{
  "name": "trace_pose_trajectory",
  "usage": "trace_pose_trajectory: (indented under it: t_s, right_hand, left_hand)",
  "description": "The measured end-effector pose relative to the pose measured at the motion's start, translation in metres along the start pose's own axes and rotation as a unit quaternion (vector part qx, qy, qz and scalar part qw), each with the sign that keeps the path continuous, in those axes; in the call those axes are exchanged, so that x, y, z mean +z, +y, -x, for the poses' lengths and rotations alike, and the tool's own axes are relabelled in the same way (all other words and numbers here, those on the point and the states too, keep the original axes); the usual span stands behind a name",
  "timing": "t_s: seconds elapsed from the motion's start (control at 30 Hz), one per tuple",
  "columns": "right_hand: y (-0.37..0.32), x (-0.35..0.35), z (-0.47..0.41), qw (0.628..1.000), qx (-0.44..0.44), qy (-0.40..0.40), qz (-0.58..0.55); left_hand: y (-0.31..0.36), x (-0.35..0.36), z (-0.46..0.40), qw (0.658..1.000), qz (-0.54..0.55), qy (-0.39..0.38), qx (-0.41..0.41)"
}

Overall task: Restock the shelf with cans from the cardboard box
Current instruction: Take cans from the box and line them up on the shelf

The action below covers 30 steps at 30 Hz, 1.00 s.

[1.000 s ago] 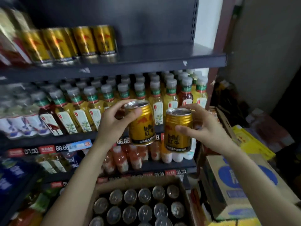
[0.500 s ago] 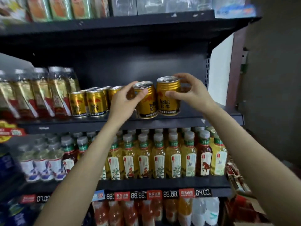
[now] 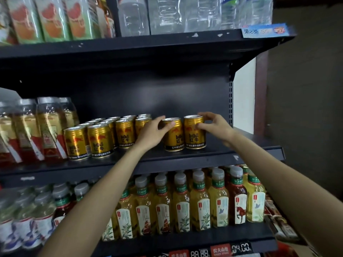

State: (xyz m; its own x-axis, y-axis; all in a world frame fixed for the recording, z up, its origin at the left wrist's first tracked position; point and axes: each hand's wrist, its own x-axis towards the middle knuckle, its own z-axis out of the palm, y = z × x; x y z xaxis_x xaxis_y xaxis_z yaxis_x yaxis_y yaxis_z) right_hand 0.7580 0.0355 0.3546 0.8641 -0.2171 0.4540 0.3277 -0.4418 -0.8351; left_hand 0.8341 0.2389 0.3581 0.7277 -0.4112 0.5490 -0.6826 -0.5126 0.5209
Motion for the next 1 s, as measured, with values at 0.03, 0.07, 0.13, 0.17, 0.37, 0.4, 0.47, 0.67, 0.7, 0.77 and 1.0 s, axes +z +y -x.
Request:
trace_pose_trajectory:
  t_s: [0.03, 0.07, 0.13, 0.17, 0.37, 0.4, 0.47, 0.67, 0.7, 0.77, 1.0]
  right_hand:
    - [0.002, -0.001, 0.0, 1.0, 0.003, -0.009, 0.004]
    - [0.004, -0.002, 0.002, 1.0, 0.002, -0.017, 0.008]
    - [0.005, -0.008, 0.005, 0.998, -0.033, -0.016, 0.057]
    - [0.004, -0.01, 0.008, 0.989, -0.075, -0.001, 0.126]
    - [-0.009, -0.006, 0.011, 0.844, -0.245, 0.04, 0.475]
    - [-0.011, -0.006, 0.008, 0.847, -0.236, 0.027, 0.475]
    - [-0.012, -0.009, -0.002, 0.852, -0.217, 0.008, 0.476]
    - [0.002, 0.004, -0.041, 0.843, -0.186, 0.002, 0.506]
    - [0.003, 0.007, -0.047, 0.84, -0.182, 0.003, 0.511]
    - [0.004, 0.012, -0.06, 0.827, -0.179, 0.006, 0.532]
    - [0.011, 0.026, -0.104, 0.789, -0.17, -0.025, 0.59]
  left_hand:
    - [0.0, 0.0, -0.001, 1.0, -0.018, 0.005, 0.01]
    - [0.001, 0.0, 0.0, 0.998, -0.048, 0.018, 0.032]
    - [0.004, -0.001, 0.005, 0.986, -0.121, 0.059, 0.103]
    - [0.005, -0.001, 0.008, 0.973, -0.162, 0.077, 0.145]
    - [0.008, -0.002, -0.009, 0.914, -0.313, 0.038, 0.257]
    - [0.007, -0.004, -0.015, 0.913, -0.318, 0.026, 0.254]
    - [0.004, -0.004, -0.026, 0.911, -0.332, 0.015, 0.245]
    - [-0.003, 0.008, -0.056, 0.899, -0.385, 0.007, 0.21]
    - [-0.005, 0.011, -0.061, 0.898, -0.391, 0.007, 0.2]
    - [-0.007, 0.016, -0.071, 0.891, -0.417, 0.004, 0.182]
    - [-0.017, 0.035, -0.097, 0.867, -0.483, 0.005, 0.123]
